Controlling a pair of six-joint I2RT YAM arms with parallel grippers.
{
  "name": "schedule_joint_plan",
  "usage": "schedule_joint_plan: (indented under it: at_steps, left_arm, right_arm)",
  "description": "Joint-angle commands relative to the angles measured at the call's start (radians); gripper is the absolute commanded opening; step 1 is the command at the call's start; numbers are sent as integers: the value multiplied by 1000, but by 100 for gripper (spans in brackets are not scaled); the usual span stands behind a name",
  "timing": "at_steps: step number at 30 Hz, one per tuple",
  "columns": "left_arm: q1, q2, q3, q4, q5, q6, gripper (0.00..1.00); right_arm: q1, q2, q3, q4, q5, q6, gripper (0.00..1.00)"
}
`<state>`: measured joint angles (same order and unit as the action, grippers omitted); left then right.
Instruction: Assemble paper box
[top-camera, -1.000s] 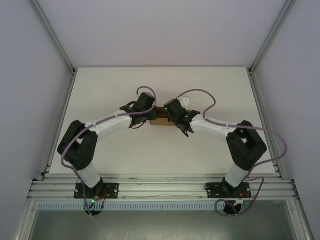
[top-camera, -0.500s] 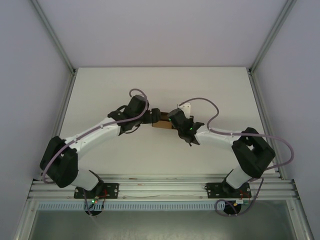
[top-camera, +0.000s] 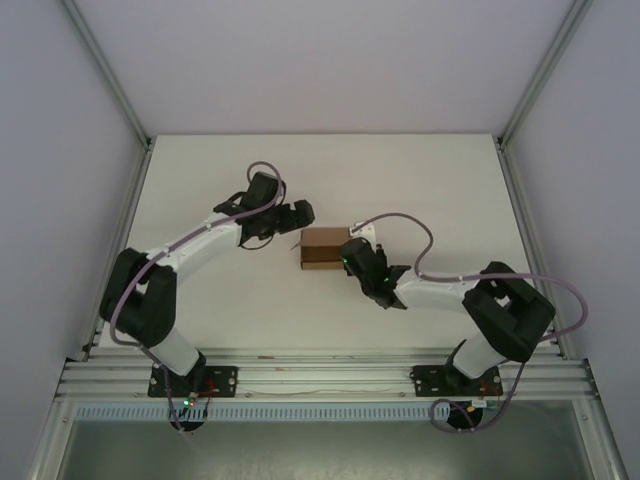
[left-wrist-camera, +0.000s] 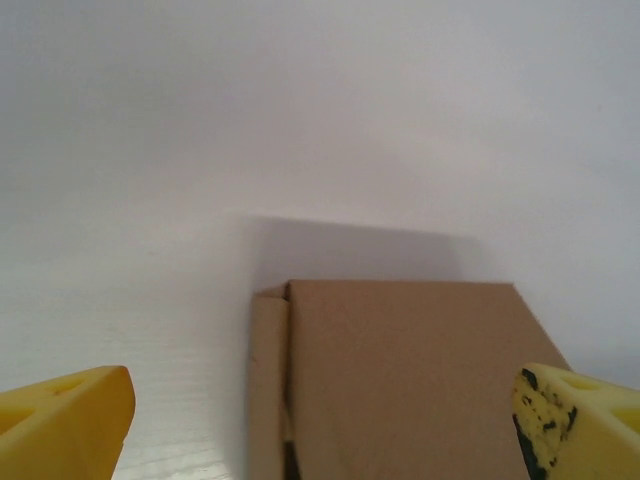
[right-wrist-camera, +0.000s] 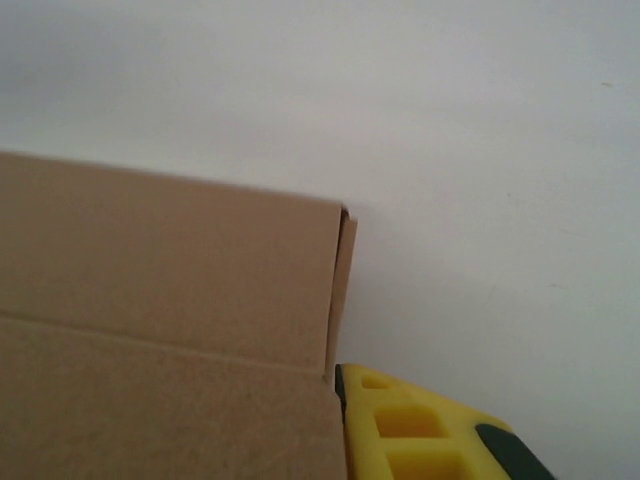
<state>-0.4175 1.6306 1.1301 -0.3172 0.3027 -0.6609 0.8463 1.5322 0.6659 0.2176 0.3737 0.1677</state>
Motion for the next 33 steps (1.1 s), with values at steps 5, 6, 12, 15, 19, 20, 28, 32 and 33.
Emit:
schedule_joint_plan:
  at_steps: [5,6,12,15,19,20,28,32,33]
  left_arm:
    - [-7,18,-102,143,113,-32,82]
    - [-6,19,-115,152,111,-28,80]
    - [-6,67,-169,256,130,-10,72]
    - [-6,105,-184,313,149,-4,67]
    - [-5,156,-186,357,176,4,62]
    - [-5,165,-188,372,187,-1,60]
    - [3,230,-195,452,228,11,48]
    - [20,230,-233,527,280,-10,40]
    - [25,227,-249,553,293,-18,38]
  right_arm:
    - [13,-7,-18,39,9,22,21]
    - [15,-11,-24,37,7,26,22]
    - [19,-84,-82,-3,-42,56,42]
    - [19,-167,-126,-57,-59,63,53]
    - [18,-303,-174,-149,-103,53,69]
    - [16,-336,-184,-168,-94,66,74]
    - [-173,-536,-230,-209,-288,172,100]
    - [-325,-481,-131,-279,-504,219,100]
    - [-350,-452,-92,-308,-563,216,100]
